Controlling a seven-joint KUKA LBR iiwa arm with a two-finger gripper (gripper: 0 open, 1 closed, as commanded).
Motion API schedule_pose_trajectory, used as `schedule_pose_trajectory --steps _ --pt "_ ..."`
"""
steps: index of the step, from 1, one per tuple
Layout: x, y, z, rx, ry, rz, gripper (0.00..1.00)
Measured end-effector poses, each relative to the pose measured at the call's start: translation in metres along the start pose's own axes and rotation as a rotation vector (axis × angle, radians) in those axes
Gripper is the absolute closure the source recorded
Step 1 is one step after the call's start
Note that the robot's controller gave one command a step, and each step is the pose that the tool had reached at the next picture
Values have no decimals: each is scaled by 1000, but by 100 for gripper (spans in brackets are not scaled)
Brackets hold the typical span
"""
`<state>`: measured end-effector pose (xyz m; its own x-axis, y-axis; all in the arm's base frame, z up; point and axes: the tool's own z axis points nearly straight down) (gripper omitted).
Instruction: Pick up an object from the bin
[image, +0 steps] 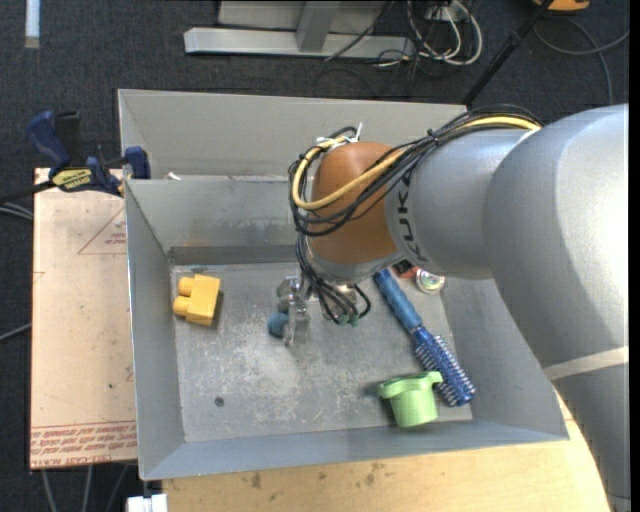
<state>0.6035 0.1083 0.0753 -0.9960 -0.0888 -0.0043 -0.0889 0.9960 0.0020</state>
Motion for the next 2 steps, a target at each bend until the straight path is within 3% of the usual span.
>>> schedule_pose_trajectory --steps 1,2 --pt "22 2 -108 0 -6 -10 100" --pt "-15 0 -222 1 -10 -17 100"
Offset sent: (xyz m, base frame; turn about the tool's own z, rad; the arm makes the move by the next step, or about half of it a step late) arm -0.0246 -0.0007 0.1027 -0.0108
